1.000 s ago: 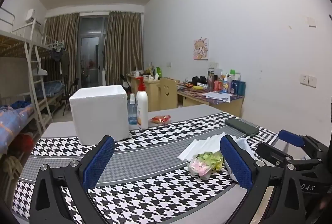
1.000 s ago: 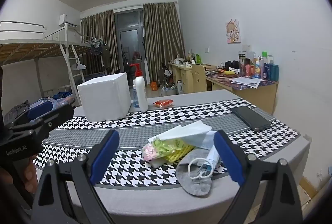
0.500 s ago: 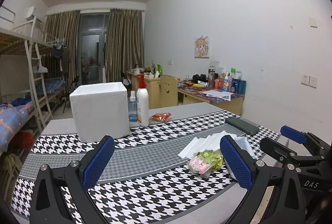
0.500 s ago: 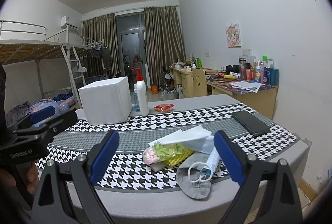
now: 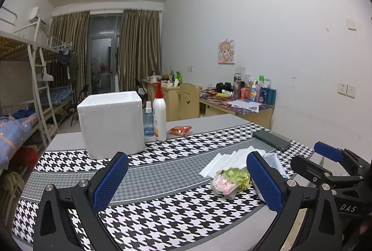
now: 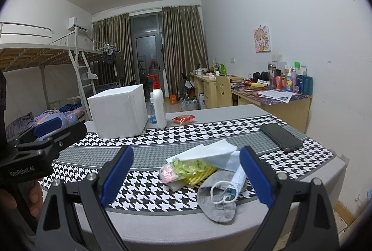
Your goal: Organize soft objects
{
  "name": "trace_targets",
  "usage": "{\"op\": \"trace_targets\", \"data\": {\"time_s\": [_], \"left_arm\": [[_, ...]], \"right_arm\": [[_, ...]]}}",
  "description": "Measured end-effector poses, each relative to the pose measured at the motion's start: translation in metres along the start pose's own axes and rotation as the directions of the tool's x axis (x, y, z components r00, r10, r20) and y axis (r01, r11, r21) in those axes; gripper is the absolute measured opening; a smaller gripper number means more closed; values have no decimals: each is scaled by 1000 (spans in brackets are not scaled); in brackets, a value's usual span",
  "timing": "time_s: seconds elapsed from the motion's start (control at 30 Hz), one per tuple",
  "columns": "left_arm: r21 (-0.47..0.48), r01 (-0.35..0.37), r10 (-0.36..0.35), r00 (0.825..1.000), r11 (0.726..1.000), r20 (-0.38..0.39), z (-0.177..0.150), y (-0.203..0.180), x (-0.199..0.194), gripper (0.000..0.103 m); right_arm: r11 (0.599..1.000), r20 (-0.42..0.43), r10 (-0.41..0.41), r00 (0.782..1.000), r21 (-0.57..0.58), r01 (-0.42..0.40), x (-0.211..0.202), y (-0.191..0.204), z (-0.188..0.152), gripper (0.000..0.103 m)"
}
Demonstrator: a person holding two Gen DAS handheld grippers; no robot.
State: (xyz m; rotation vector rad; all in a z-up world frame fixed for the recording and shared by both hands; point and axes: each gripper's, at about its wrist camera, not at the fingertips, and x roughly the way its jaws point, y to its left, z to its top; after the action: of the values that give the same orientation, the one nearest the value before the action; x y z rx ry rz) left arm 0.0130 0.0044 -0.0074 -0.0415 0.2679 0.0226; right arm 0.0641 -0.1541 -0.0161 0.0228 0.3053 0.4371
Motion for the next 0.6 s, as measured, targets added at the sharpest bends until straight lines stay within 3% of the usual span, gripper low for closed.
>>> {"op": "trace_targets", "data": {"time_s": [0.6], "left_arm": [[11, 14, -14, 1000, 1000, -25, 1, -9, 16, 102]], "right_arm": [[1000, -20, 1, 1000, 14, 0, 9, -9, 1, 95]]}}
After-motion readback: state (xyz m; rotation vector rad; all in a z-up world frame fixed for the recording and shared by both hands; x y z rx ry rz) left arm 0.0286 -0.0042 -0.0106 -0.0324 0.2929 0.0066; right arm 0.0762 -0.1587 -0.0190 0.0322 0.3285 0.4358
